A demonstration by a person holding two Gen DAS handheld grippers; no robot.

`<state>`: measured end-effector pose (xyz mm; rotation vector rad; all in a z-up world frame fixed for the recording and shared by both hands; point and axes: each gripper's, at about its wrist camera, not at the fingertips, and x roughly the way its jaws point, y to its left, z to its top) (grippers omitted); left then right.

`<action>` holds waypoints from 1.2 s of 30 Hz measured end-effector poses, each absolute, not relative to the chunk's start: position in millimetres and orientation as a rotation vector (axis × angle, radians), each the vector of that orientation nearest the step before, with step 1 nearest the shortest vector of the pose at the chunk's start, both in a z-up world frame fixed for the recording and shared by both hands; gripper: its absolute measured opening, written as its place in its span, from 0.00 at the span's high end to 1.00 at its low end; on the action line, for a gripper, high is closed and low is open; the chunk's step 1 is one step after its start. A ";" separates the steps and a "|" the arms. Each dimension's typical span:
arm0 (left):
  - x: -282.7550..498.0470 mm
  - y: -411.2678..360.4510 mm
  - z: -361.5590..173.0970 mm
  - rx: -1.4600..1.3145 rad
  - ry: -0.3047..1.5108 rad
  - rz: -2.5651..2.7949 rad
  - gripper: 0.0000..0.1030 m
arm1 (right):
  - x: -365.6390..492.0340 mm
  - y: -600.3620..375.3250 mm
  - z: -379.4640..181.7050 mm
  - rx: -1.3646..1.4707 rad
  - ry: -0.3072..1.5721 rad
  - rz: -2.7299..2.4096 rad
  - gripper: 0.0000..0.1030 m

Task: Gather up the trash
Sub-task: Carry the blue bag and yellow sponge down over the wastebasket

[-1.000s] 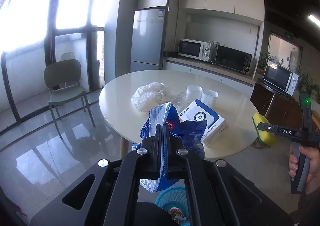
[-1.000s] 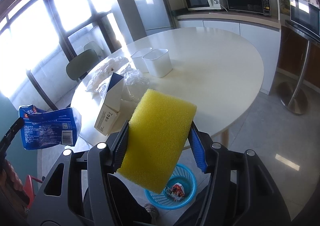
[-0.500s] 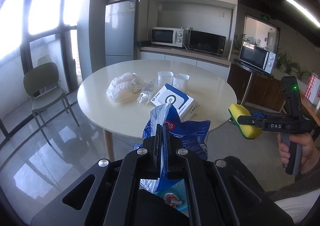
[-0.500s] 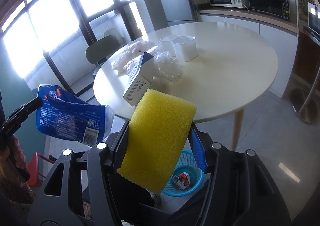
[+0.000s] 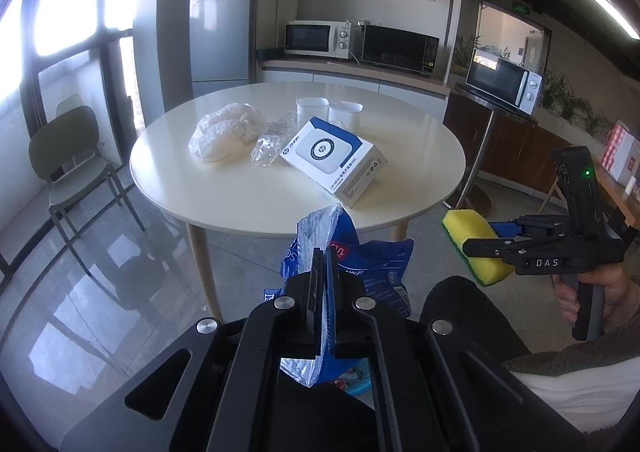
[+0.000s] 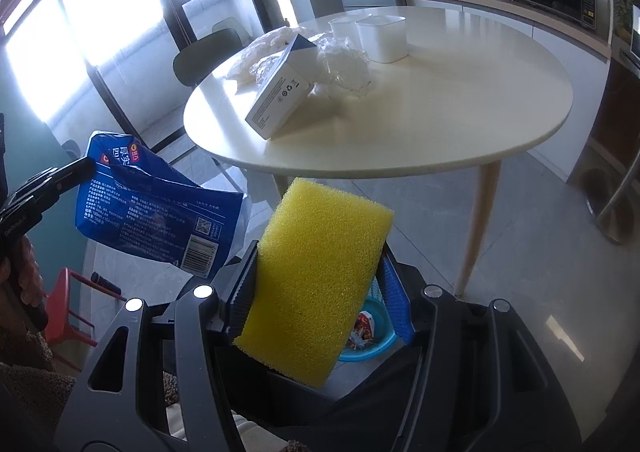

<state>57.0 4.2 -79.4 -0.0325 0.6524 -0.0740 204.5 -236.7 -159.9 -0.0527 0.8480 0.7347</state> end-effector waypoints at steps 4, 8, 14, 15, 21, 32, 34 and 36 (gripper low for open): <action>68.1 -4.4 -102.9 -0.002 0.719 -0.082 0.99 | 207.3 -236.0 -175.9 -0.055 0.884 0.737 0.48; 78.5 -2.5 -124.0 -0.021 0.742 -0.068 0.99 | 212.7 -233.3 -192.3 -0.078 0.925 0.743 0.48; 97.9 8.7 -152.0 -0.036 0.781 -0.032 0.99 | 226.9 -225.4 -217.5 -0.106 0.989 0.742 0.48; 100.7 9.8 -157.4 -0.034 0.795 -0.029 0.99 | 230.4 -223.8 -222.7 -0.106 1.003 0.742 0.48; 114.8 15.7 -184.0 -0.048 0.858 -0.040 0.99 | 248.8 -211.1 -257.0 -0.119 1.096 0.745 0.48; 146.9 13.9 -230.0 -0.089 0.978 -0.084 0.99 | 279.9 -184.0 -306.0 -0.169 1.221 0.778 0.48; 154.6 10.3 -240.2 -0.060 1.000 -0.082 0.99 | 286.8 -181.5 -316.0 -0.173 1.247 0.773 0.48; 160.7 6.4 -251.4 -0.043 1.031 -0.089 0.99 | 293.7 -179.3 -325.3 -0.173 1.276 0.775 0.48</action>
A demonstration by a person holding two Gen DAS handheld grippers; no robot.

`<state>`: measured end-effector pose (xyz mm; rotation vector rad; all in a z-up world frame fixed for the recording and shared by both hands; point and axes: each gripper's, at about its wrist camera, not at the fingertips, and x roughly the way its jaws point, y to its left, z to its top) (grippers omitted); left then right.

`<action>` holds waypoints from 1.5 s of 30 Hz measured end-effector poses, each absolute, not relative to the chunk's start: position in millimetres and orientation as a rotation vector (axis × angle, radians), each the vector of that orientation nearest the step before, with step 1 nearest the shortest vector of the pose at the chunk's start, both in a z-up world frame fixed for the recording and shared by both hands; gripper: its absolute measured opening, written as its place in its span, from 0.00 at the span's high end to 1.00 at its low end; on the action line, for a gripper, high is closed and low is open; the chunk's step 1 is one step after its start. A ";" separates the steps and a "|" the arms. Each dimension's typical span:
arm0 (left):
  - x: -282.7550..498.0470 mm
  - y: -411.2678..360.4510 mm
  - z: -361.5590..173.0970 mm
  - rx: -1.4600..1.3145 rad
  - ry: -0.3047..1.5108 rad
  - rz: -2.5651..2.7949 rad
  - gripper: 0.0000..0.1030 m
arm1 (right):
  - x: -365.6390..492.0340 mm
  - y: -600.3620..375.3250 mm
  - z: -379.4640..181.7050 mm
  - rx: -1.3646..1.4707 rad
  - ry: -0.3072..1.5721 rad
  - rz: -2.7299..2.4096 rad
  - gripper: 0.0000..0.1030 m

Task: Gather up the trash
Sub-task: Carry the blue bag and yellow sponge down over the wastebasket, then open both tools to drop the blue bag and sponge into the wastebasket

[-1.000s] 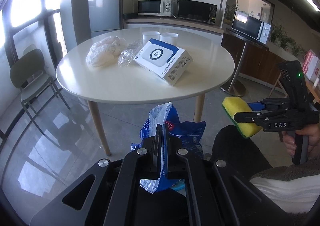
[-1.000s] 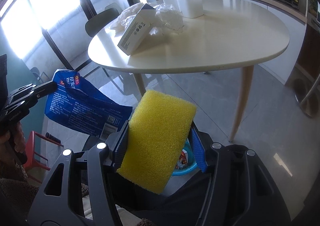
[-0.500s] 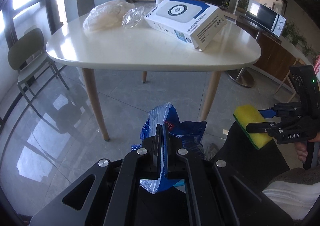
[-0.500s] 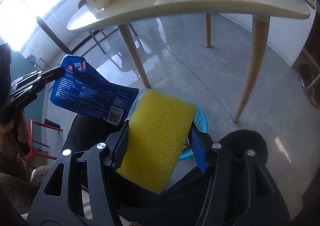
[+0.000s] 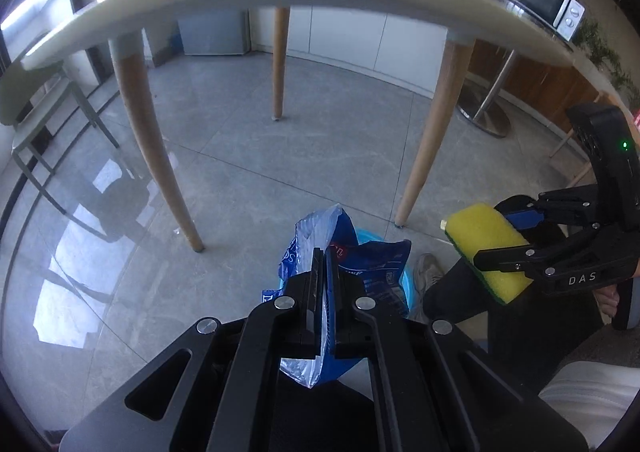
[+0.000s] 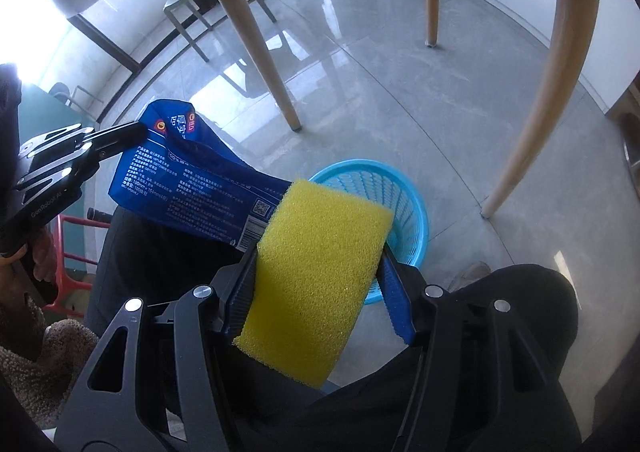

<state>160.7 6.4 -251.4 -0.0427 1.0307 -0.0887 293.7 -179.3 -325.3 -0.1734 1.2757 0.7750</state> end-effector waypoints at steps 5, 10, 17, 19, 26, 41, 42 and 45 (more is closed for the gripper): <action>174.5 2.5 -269.1 -0.042 1.087 -0.117 0.99 | 305.4 -171.2 -346.3 -0.180 1.336 0.778 0.48; 189.0 1.8 -286.5 -0.039 1.145 -0.148 0.99 | 315.0 -163.6 -366.3 -0.191 1.398 0.762 0.47; 192.9 6.5 -297.8 -0.040 1.237 -0.166 0.07 | 327.9 -163.6 -376.4 -0.222 1.425 0.722 0.08; 190.7 10.8 -294.8 -0.061 1.232 -0.175 0.07 | 333.4 -168.8 -377.5 -0.185 1.439 0.735 0.08; 187.8 14.9 -291.8 -0.099 1.230 -0.185 0.06 | 337.4 -171.0 -378.4 -0.181 1.437 0.729 0.08; 172.7 31.8 -271.6 -0.148 1.147 -0.136 0.06 | 323.5 -180.9 -357.8 -0.170 1.375 0.742 0.08; 169.9 33.3 -268.9 -0.151 1.138 -0.132 0.06 | 322.0 -181.8 -356.2 -0.168 1.372 0.741 0.08; 162.8 35.9 -261.5 -0.149 1.113 -0.114 0.06 | 317.7 -185.2 -349.9 -0.162 1.354 0.737 0.08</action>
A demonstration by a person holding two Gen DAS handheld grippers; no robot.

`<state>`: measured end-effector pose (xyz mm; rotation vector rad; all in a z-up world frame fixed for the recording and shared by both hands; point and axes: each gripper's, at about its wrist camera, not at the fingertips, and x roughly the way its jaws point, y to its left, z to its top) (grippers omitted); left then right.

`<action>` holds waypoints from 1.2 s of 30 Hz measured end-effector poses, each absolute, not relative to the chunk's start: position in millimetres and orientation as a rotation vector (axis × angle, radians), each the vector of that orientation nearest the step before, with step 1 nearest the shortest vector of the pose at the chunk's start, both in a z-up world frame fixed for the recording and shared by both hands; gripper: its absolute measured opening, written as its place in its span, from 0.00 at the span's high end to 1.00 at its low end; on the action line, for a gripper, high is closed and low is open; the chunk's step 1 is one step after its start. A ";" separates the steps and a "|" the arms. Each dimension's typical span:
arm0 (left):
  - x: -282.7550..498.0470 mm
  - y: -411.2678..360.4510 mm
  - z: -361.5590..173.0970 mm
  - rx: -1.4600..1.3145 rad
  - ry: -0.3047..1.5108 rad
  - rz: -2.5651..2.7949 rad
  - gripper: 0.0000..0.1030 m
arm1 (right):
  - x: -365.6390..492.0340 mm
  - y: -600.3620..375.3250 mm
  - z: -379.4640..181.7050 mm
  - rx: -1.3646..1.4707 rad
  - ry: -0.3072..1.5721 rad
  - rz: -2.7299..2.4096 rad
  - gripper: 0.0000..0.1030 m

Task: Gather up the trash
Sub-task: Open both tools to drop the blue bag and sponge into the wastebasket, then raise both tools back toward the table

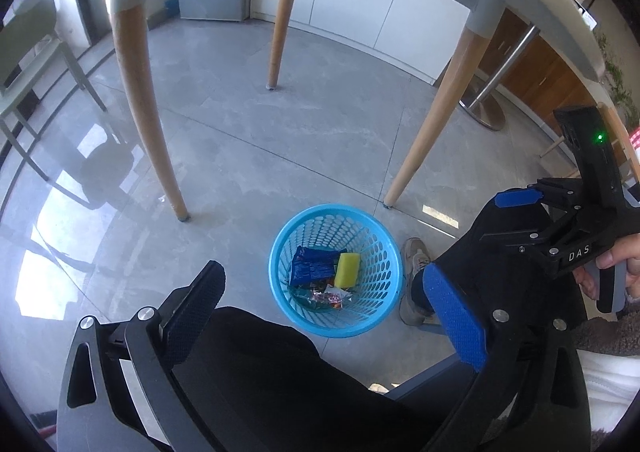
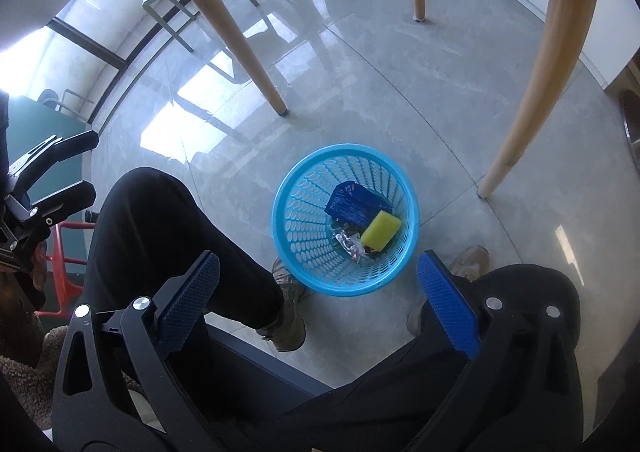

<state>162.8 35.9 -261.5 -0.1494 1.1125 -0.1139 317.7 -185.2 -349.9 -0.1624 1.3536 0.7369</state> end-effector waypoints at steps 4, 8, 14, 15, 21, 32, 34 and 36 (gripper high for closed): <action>153.4 40.9 -247.8 -0.150 1.075 -0.093 0.06 | 310.1 -192.9 -340.5 -0.161 1.325 0.734 0.08; 144.6 43.8 -233.7 -0.153 1.026 -0.077 0.06 | 301.8 -200.6 -329.6 -0.157 1.292 0.739 0.08; 135.0 43.1 -213.9 -0.154 0.958 -0.074 0.06 | 292.0 -209.4 -312.7 -0.090 1.273 0.775 0.08; 133.5 42.7 -210.2 -0.151 0.945 -0.076 0.06 | 290.0 -210.5 -309.5 -0.084 1.268 0.784 0.08; 127.3 41.4 -197.4 -0.164 0.877 -0.093 0.06 | 273.6 -216.2 -284.4 -0.091 1.211 0.812 0.08; 120.4 45.3 -152.2 -0.143 0.739 -0.088 0.06 | 247.2 -220.1 -214.6 -0.113 1.047 0.881 0.08; 122.3 46.2 -144.9 -0.139 0.716 -0.084 0.06 | 243.5 -218.2 -203.7 -0.126 1.019 0.898 0.08; 124.4 47.0 -138.1 -0.136 0.696 -0.079 0.06 | 240.4 -215.6 -193.3 -0.142 0.984 0.908 0.08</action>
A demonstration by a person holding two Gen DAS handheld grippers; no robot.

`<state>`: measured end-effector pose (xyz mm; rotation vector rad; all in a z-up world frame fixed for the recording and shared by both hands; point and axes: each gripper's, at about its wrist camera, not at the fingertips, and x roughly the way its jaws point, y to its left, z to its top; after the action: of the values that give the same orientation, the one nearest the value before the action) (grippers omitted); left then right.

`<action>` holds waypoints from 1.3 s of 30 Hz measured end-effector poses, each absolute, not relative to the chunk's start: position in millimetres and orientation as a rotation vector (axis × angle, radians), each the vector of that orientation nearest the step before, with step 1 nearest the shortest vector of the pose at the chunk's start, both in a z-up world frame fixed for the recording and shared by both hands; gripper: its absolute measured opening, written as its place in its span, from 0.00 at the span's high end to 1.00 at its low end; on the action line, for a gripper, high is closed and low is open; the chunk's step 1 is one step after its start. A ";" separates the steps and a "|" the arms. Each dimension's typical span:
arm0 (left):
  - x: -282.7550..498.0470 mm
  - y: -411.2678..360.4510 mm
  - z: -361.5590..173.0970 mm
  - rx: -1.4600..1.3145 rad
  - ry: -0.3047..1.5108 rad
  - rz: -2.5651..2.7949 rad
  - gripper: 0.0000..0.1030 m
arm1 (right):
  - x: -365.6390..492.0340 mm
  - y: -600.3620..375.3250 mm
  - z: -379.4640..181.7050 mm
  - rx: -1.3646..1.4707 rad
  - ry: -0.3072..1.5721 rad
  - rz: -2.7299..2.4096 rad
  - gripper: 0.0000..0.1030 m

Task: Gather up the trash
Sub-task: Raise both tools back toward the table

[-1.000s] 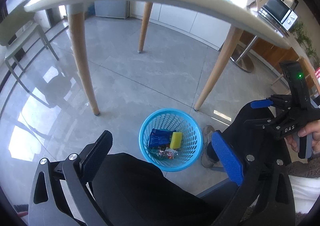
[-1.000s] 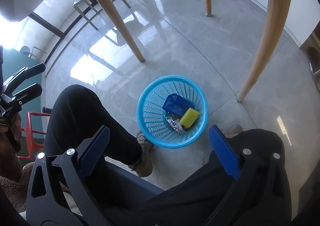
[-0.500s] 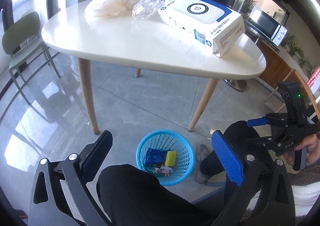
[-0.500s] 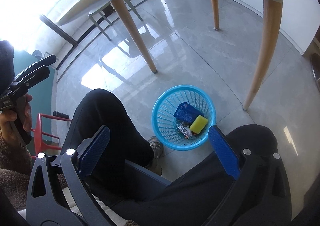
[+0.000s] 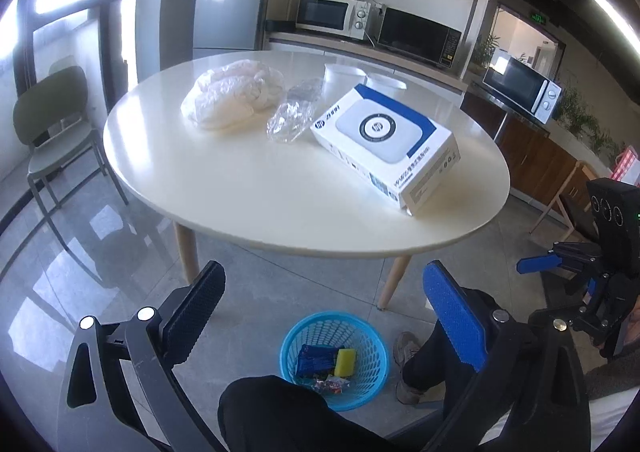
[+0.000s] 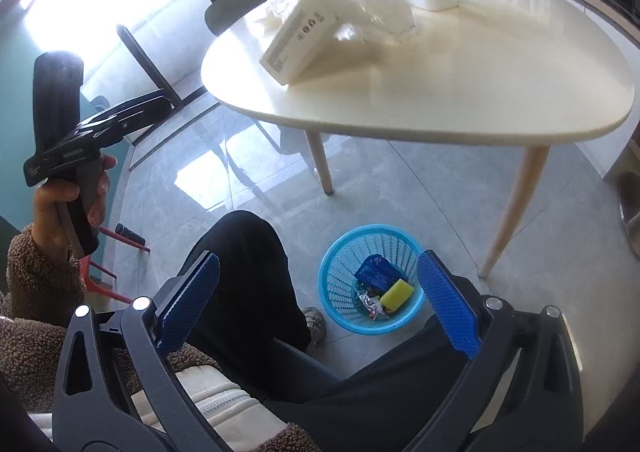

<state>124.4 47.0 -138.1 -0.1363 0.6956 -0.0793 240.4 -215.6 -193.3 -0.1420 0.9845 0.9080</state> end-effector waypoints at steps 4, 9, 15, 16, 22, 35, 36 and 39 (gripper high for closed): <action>128.9 48.3 -123.1 -0.137 0.653 -0.080 0.06 | 239.4 -209.6 -175.5 -0.157 0.930 0.913 0.08; 134.1 52.1 -102.4 -0.124 0.600 -0.059 0.06 | 241.1 -202.2 -159.8 -0.180 0.868 0.922 0.08; 144.5 61.9 -86.6 -0.144 0.558 -0.053 0.06 | 255.4 -186.8 -151.6 -0.148 0.854 0.935 0.08; 147.5 63.7 -85.1 -0.151 0.554 -0.054 0.06 | 258.6 -184.6 -150.2 -0.135 0.853 0.939 0.08; 168.3 71.3 -81.3 -0.177 0.543 -0.049 0.06 | 279.2 -169.2 -149.8 -0.059 0.875 0.949 0.08; 235.2 81.4 -96.8 -0.290 0.623 -0.053 0.06 | 326.4 -143.8 -168.6 0.108 0.925 0.966 0.09; 240.7 81.3 -98.5 -0.299 0.628 -0.055 0.06 | 328.7 -143.3 -168.7 0.131 0.923 0.971 0.09; 256.8 79.5 -102.4 -0.312 0.642 -0.062 0.06 | 333.4 -138.9 -169.1 0.162 0.913 0.981 0.09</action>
<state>256.8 79.5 -102.4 -0.3120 0.6423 -0.0617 333.4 -138.9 -169.1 0.1616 0.9131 0.9813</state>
